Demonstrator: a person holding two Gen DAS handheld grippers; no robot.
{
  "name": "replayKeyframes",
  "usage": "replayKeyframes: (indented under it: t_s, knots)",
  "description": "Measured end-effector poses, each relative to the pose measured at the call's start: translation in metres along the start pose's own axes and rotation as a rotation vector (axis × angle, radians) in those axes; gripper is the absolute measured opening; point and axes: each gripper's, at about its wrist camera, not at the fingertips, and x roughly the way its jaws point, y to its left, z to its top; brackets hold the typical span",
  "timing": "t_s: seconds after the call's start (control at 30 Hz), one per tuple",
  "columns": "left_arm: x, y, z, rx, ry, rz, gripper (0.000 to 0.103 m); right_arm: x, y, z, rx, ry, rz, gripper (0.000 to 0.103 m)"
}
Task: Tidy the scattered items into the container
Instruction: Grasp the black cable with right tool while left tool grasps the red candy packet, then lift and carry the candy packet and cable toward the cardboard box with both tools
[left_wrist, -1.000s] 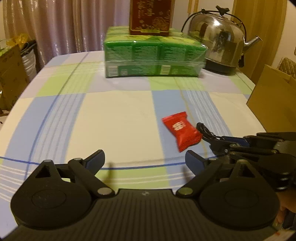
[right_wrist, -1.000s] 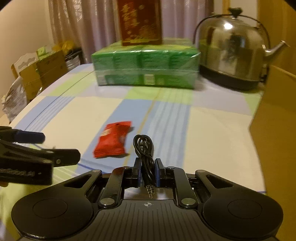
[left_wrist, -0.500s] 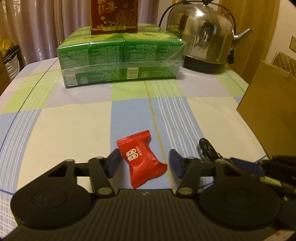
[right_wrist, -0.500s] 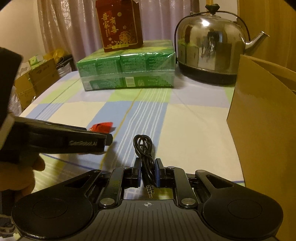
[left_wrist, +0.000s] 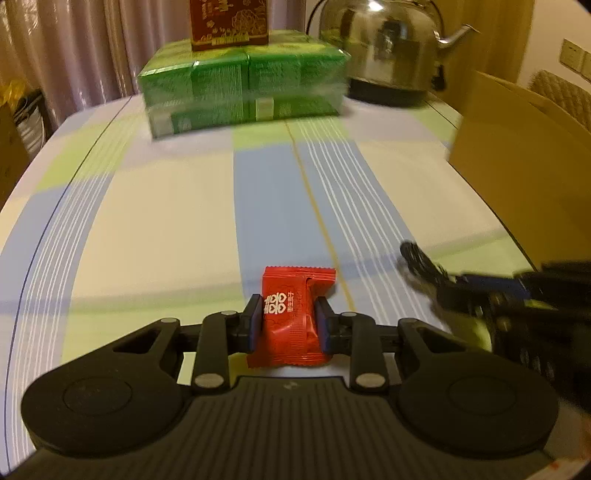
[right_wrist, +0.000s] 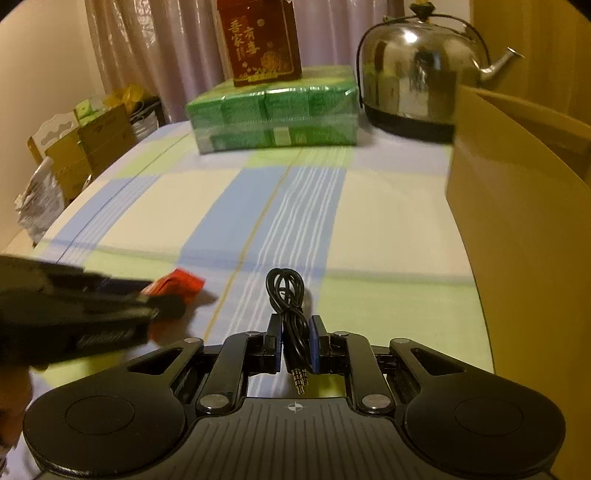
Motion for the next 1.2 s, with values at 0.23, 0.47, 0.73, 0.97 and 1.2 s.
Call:
replayKeyframes:
  t_s: [0.23,0.47,0.73,0.97,1.2]
  knots:
    - [-0.073,-0.03,-0.072,0.018,0.019,-0.017,0.025,-0.061,0.01,-0.056,-0.019,0.045,-0.02,0.011]
    - [-0.103,-0.045,-0.112,-0.018,0.03,-0.026,0.025,-0.081,0.028,-0.089,-0.148,0.07,-0.067,0.012]
    - [-0.109,-0.051,-0.12,-0.019,0.028,-0.035,0.025,-0.075,0.025,-0.094,-0.185,0.055,-0.059,0.019]
    - [-0.109,-0.052,-0.122,-0.018,0.016,-0.028,0.027,-0.072,0.024,-0.092,-0.189,0.044,-0.046,0.02]
    - [-0.109,-0.055,-0.124,-0.005,0.007,-0.019,0.028,-0.073,0.026,-0.094,-0.186,0.049,-0.041,0.012]
